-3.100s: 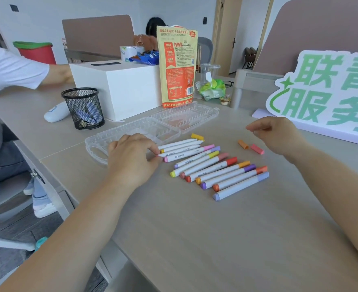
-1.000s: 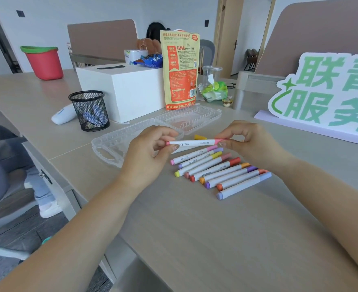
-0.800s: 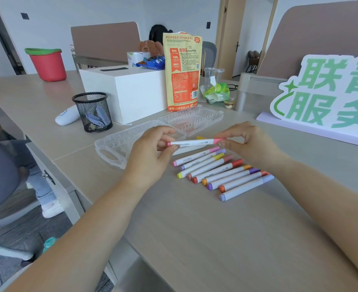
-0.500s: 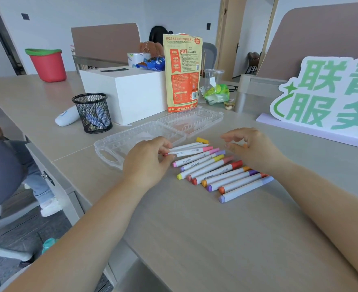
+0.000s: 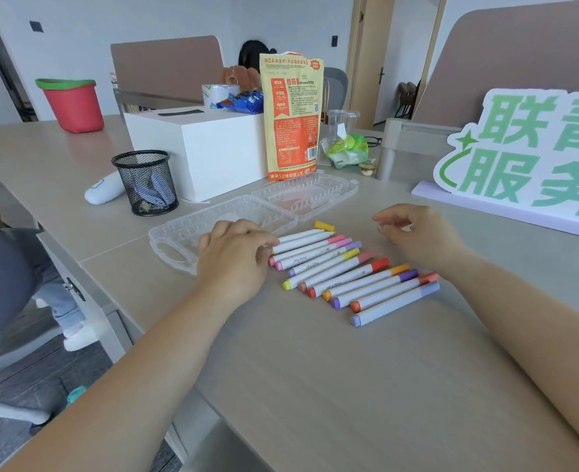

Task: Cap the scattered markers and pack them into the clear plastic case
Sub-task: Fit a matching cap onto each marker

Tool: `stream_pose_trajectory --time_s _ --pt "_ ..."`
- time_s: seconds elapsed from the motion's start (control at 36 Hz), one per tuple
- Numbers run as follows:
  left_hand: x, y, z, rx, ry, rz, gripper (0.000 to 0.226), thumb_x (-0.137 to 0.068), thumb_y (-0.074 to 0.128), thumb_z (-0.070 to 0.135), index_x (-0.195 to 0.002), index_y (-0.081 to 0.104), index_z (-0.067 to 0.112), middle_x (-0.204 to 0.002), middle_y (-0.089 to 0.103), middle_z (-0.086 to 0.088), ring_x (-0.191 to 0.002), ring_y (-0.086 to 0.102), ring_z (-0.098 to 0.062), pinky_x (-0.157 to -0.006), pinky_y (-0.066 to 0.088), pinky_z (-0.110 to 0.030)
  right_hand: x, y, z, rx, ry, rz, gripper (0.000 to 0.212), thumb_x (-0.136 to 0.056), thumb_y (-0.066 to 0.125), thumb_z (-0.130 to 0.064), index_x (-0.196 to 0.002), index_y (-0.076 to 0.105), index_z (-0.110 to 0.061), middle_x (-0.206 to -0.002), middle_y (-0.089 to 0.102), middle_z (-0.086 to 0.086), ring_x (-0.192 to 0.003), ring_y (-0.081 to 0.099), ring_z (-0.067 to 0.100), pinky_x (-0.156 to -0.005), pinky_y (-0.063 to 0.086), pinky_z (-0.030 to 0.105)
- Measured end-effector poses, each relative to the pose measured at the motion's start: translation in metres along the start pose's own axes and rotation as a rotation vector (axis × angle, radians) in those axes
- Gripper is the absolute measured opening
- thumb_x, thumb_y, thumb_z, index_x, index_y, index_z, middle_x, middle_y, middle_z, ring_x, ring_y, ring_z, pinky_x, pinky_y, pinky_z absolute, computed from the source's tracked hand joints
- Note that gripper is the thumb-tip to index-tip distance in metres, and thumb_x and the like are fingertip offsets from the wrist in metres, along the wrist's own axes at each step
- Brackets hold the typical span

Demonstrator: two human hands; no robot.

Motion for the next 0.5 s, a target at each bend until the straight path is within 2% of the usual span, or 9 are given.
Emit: stream_pose_trajectory --time_s 0.17,0.33,0.42,0.5 --pt "-0.001 -0.004 -0.006 0.018 -0.08 0.031 0.008 -0.089 0.059 0.034 -0.09 0.067 0.035 -0.113 0.056 0.013 -0.115 0.038 -0.018 -0.087 0.019 -0.028 0.001 -0.003 0.002 -0.011 0.02 0.017 0.021 -0.092 0.057 -0.014 -0.11 0.067 -0.02 -0.101 0.063 -0.009 -0.094 0.054 0.009 -0.081 0.034 0.018" --pt "-0.001 0.0 -0.005 -0.025 -0.066 -0.001 0.017 -0.087 0.06 0.046 -0.098 0.068 0.036 -0.115 0.054 0.017 -0.116 0.036 -0.015 -0.075 0.01 -0.023 -0.007 0.011 -0.01 0.023 0.004 -0.045 0.019 -0.092 0.057 -0.017 -0.107 0.069 -0.019 -0.102 0.064 -0.007 -0.097 0.056 0.011 -0.083 0.038 0.021" --pt "-0.001 -0.003 -0.008 -0.009 -0.073 0.028 0.014 -0.088 0.06 0.041 -0.098 0.068 0.033 -0.115 0.054 0.014 -0.116 0.037 -0.016 -0.082 0.016 -0.025 -0.021 0.026 -0.019 0.099 0.007 -0.099 0.018 -0.091 0.058 -0.02 -0.105 0.07 -0.019 -0.105 0.066 -0.005 -0.099 0.057 0.013 -0.088 0.044 0.026" --pt "0.0 -0.017 -0.013 0.076 -0.095 0.164 0.011 -0.09 0.06 0.031 -0.098 0.067 0.028 -0.112 0.059 0.008 -0.111 0.043 -0.022 -0.087 0.025 -0.03 -0.035 0.038 -0.026 0.135 0.034 -0.14 0.017 -0.09 0.059 -0.022 -0.101 0.07 -0.019 -0.106 0.067 -0.005 -0.102 0.06 0.017 -0.093 0.048 0.036"
Point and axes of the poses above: each hand's wrist, its own x-axis away from the middle knuckle, its own y-axis out of the palm, z = x × y, the point moved 10 cm from there along -x, towards the middle knuckle
